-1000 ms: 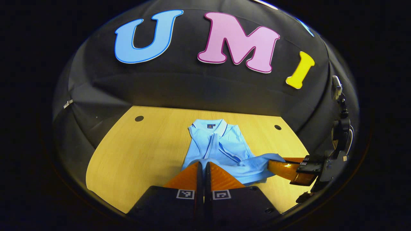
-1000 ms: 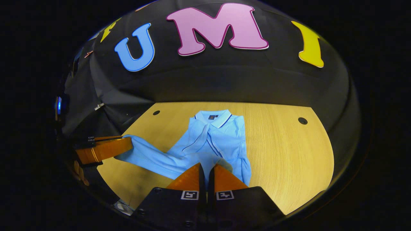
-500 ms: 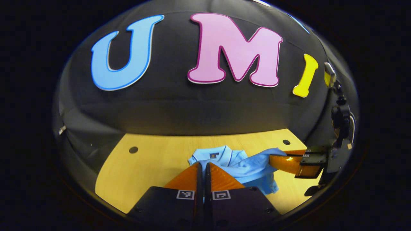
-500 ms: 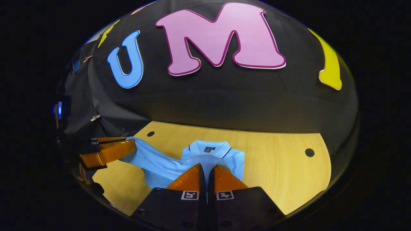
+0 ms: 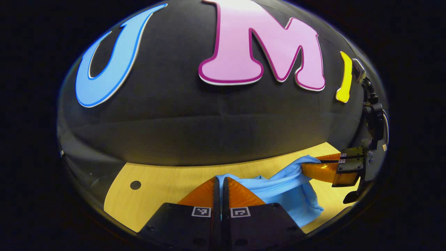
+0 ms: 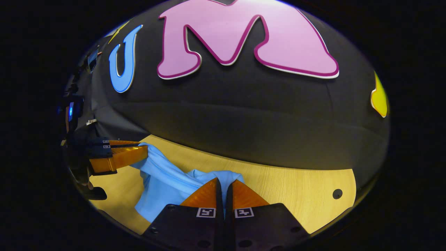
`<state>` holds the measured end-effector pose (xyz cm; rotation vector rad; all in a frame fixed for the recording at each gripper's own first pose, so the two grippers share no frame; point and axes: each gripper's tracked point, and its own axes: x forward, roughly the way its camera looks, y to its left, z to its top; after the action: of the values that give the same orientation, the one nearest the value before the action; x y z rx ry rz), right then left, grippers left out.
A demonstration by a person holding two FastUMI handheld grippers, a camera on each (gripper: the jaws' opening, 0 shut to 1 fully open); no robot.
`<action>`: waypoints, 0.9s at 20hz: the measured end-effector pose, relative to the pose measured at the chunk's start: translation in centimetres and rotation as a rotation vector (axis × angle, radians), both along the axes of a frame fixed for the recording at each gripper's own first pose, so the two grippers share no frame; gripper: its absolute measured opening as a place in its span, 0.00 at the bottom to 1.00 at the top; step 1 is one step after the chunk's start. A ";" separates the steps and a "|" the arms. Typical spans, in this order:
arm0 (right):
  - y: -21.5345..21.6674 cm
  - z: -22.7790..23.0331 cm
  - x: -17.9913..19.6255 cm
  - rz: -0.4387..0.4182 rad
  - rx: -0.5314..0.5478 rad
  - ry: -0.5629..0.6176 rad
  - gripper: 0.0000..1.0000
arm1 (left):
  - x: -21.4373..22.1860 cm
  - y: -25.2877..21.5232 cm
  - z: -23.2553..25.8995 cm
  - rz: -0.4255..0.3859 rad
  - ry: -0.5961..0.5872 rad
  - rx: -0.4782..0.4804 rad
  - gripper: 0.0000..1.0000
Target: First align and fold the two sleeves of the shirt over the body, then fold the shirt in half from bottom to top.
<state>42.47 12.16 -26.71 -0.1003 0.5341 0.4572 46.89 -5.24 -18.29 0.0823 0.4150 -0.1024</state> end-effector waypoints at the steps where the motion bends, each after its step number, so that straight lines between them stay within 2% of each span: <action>1: -0.1 -0.8 0.9 -0.012 -0.001 0.001 0.05 | 0.7 -0.6 -0.7 -0.015 0.003 -0.005 0.06; 4: -1.0 -3.2 3.2 -0.052 -0.008 0.006 0.05 | 2.8 -0.8 -2.8 -0.034 -0.005 -0.004 0.06; 10: -2.3 -9.1 5.4 -0.124 -0.048 0.056 0.05 | 6.3 -0.5 -7.7 -0.025 0.004 0.001 0.06; 11: -2.0 -9.9 5.6 -0.131 -0.055 0.064 0.10 | 6.6 -0.3 -8.4 -0.021 0.003 0.004 0.06; 12: -1.8 -10.6 5.8 -0.138 -0.061 0.068 0.05 | 7.0 -0.1 -8.9 -0.016 0.002 0.013 0.06; 18: -0.8 -12.1 5.9 -0.154 -0.085 0.074 0.09 | 7.3 0.6 -11.3 0.001 0.038 0.020 0.10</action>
<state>48.41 11.37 -38.77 -0.1235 0.6294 0.2889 54.20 -4.59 -29.64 0.0995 0.4544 -0.0990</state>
